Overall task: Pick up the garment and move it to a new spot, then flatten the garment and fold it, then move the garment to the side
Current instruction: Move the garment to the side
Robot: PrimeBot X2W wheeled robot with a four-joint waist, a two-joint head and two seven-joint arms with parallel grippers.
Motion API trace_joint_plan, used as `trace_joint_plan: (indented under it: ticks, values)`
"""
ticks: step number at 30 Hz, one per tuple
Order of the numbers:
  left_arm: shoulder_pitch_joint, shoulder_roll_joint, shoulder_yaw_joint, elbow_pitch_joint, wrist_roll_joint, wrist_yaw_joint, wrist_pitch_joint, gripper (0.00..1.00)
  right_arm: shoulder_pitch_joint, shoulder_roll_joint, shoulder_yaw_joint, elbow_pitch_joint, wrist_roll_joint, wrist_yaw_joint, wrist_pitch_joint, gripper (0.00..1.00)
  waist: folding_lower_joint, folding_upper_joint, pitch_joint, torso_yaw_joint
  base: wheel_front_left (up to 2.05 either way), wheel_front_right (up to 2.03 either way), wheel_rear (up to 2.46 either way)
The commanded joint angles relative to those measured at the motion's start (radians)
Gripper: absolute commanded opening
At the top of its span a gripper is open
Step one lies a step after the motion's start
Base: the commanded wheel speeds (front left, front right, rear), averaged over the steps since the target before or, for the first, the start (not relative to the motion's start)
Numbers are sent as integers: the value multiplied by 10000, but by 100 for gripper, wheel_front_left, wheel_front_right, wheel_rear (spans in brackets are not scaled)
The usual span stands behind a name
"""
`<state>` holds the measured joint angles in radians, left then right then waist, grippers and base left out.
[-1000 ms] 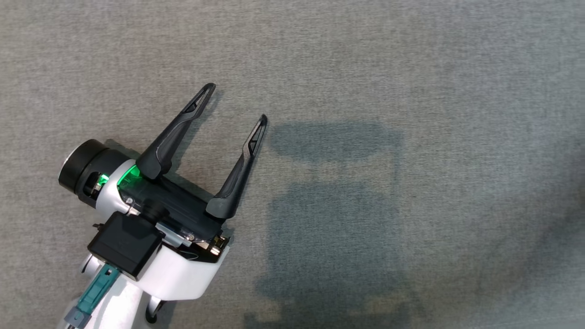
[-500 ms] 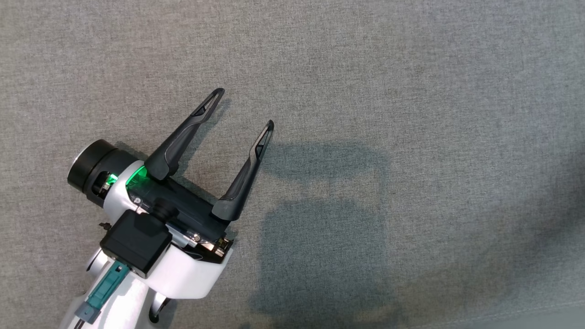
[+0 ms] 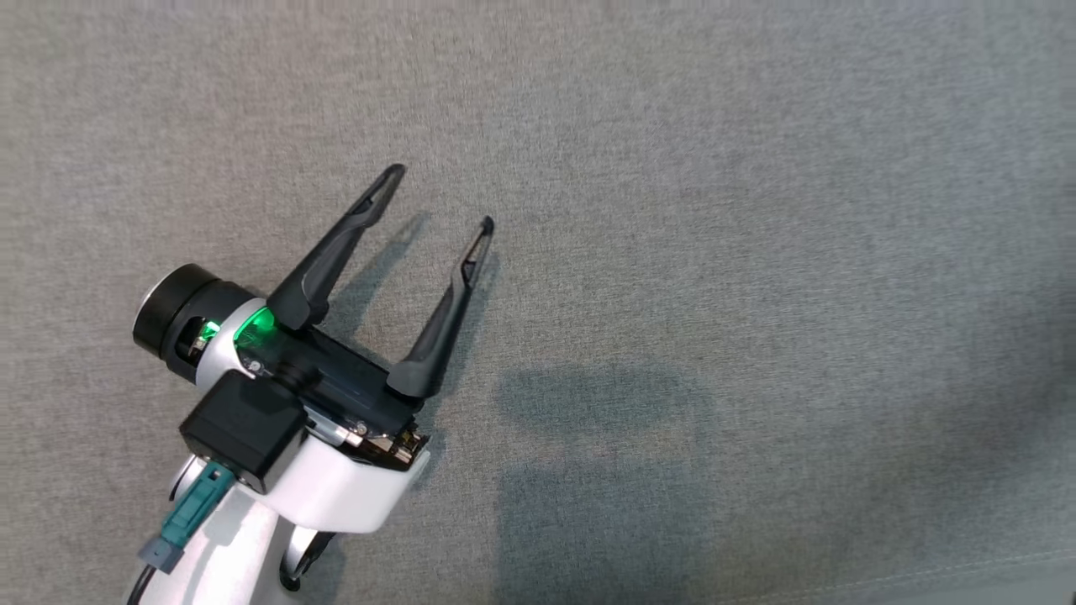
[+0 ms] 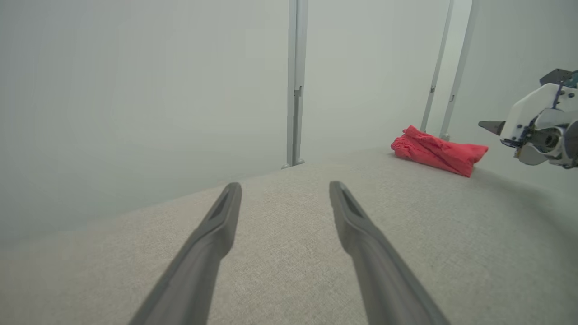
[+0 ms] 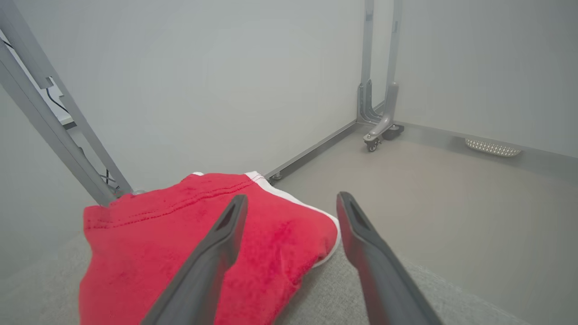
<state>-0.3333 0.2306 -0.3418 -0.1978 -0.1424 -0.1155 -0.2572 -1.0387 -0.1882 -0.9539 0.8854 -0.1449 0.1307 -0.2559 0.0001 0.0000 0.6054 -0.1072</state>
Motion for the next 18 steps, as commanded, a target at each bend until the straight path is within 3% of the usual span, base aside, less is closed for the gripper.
trace_joint_plan:
  ticks: [1, 6, 11, 18]
  values:
    - [142, 17, 402, -197, -188, 150, -42, 100, 314, 22, 331, -570, 52, 0, -59, 100, -1, 0, -485, -48, 0, 0, 0]
    - [488, -211, 722, -72, -343, 396, -43, 100, 1054, 531, 1319, -1365, 514, 0, -59, 100, -1, 0, -1150, -101, 0, 0, 0]
    - [1031, -532, 1249, 387, -559, 829, -44, 100, 2106, 979, 2918, -1989, 1141, 0, -59, 100, -1, 0, -2002, -32, 0, 0, 0]
    - [1768, -1017, 1871, 954, -880, 1027, -44, 100, 3508, 1296, 5164, -2749, 2233, 0, -59, 100, -1, 0, -3231, 317, 0, 0, 0]
